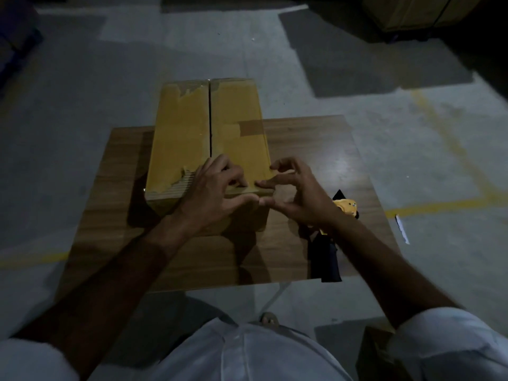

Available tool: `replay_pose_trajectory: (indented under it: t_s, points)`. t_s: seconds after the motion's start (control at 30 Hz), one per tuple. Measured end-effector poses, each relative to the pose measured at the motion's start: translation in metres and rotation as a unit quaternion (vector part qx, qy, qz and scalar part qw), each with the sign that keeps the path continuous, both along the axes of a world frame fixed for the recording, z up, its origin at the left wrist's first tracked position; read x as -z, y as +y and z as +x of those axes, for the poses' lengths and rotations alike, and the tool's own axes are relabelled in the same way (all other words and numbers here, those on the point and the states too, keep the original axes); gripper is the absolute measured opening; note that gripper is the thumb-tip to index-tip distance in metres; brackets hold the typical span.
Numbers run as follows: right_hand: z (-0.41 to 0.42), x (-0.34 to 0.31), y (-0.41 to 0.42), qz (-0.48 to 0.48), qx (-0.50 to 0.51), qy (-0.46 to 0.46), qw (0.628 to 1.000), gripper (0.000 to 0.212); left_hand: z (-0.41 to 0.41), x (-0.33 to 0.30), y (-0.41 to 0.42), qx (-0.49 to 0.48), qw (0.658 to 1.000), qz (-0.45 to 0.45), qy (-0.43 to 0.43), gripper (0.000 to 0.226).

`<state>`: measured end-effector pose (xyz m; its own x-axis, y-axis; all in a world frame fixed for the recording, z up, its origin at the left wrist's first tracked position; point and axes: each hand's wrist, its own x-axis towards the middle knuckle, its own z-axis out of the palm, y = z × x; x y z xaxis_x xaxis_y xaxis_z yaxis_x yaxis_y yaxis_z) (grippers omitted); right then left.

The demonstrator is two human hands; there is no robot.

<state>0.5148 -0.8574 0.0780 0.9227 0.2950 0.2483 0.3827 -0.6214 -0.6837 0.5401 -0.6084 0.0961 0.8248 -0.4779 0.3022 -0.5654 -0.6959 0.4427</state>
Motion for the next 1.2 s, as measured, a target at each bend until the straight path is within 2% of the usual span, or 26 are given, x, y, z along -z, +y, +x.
replay_pose_trajectory:
  t_s: [0.13, 0.27, 0.37, 0.53, 0.6, 0.67, 0.73, 0.83, 1.0, 1.1, 1.2]
  points:
    - [0.007, 0.001, -0.003, -0.009, -0.001, -0.018, 1.0, 0.032, -0.002, 0.008, -0.007, -0.008, 0.999, -0.014, -0.031, 0.041]
    - [-0.006, 0.019, 0.009, 0.023, 0.043, -0.041, 0.998, 0.034, -0.01, 0.016, -0.009, -0.03, 0.998, 0.006, -0.06, 0.036]
    - [-0.008, 0.015, 0.011, 0.01, 0.05, -0.054, 0.997, 0.035, -0.013, 0.011, -0.007, -0.026, 0.999, 0.01, -0.04, 0.036]
    - [0.008, -0.007, 0.016, -0.09, -0.002, -0.099, 0.991, 0.042, -0.016, 0.006, 0.005, -0.035, 0.999, -0.04, 0.003, 0.025]
    - [0.009, -0.003, 0.023, -0.082, -0.001, -0.111, 0.99, 0.04, -0.018, 0.008, 0.005, -0.047, 0.998, -0.039, -0.016, 0.022]
    - [0.002, 0.009, 0.026, -0.048, 0.012, -0.102, 0.994, 0.033, -0.023, 0.009, 0.001, -0.063, 0.997, -0.033, -0.016, 0.029]
    - [-0.007, 0.018, 0.027, -0.03, 0.03, -0.106, 0.993, 0.035, -0.025, 0.007, 0.0, -0.057, 0.998, -0.021, -0.002, 0.037]
    - [-0.009, 0.013, 0.03, -0.053, 0.034, -0.135, 0.989, 0.035, -0.028, -0.002, 0.015, -0.047, 0.998, -0.038, 0.029, 0.032]
    - [0.004, -0.01, 0.052, -0.109, 0.018, -0.159, 0.981, 0.026, -0.032, -0.007, 0.044, -0.115, 0.993, -0.027, 0.015, 0.029]
    - [0.006, -0.008, 0.067, -0.11, 0.02, -0.161, 0.981, 0.028, -0.031, -0.006, 0.045, -0.106, 0.993, -0.041, 0.023, 0.026]
    - [0.0, -0.001, 0.068, -0.116, 0.033, -0.14, 0.983, 0.027, -0.03, -0.005, 0.052, -0.085, 0.995, -0.036, 0.028, 0.035]
